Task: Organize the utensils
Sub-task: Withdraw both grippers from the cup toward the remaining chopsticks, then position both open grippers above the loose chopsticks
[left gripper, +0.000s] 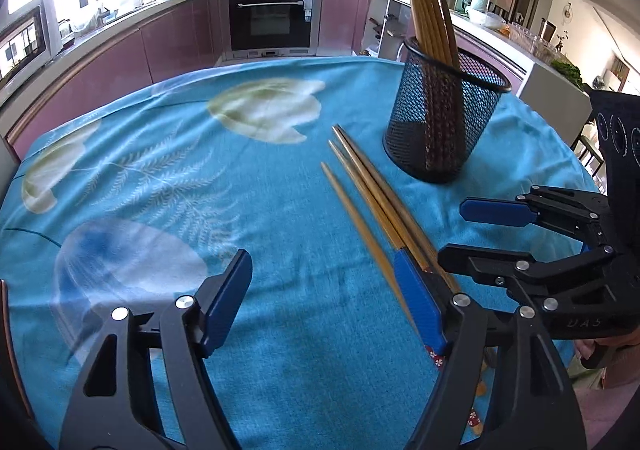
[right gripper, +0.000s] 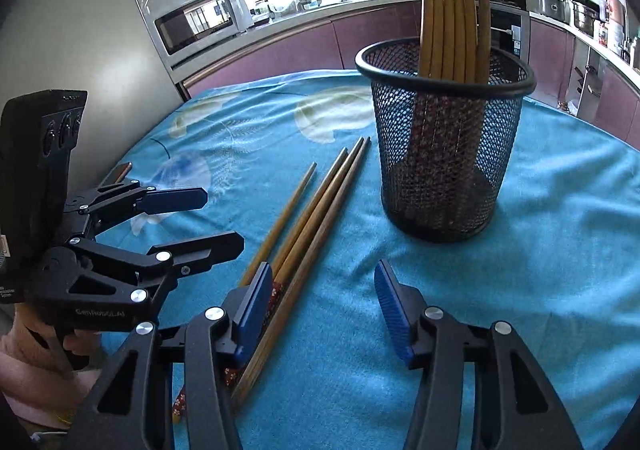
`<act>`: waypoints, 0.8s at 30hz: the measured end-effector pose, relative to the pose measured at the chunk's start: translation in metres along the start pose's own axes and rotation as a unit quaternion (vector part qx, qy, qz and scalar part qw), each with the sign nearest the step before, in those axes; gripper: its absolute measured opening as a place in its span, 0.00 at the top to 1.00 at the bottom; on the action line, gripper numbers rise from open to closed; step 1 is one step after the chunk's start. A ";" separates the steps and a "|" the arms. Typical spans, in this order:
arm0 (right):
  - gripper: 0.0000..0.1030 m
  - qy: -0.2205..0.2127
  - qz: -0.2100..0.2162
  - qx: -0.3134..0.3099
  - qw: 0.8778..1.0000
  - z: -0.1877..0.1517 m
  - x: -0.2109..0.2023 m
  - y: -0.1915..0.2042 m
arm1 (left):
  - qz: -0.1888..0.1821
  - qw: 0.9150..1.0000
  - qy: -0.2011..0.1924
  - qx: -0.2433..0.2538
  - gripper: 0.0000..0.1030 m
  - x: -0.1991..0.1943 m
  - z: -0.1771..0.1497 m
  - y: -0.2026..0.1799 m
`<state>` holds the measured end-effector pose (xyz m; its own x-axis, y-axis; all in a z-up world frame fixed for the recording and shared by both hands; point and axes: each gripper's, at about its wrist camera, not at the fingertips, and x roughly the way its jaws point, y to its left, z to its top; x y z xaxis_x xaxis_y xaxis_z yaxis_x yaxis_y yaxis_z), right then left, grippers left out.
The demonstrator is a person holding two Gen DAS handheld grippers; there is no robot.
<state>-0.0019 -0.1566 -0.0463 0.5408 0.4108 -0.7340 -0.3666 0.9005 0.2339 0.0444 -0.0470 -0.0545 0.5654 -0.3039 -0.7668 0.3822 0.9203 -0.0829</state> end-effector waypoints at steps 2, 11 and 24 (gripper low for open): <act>0.51 0.002 0.001 0.000 1.000 -0.002 0.001 0.001 | -0.003 1.000 0.003 0.000 0.30 0.002 -0.002 -0.002; 0.61 0.010 -0.023 -0.021 0.999 -0.005 0.003 0.006 | -0.004 1.000 0.011 0.003 0.31 0.007 -0.005 -0.006; 0.66 0.018 -0.038 -0.024 0.999 -0.003 0.003 0.001 | -0.004 1.000 0.019 0.018 0.42 0.014 -0.004 -0.015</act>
<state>-0.0024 -0.1552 -0.0500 0.5415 0.3361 -0.7706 -0.3623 0.9204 0.1468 0.0443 -0.0639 -0.0664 0.5350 -0.3005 -0.7896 0.4134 0.9082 -0.0656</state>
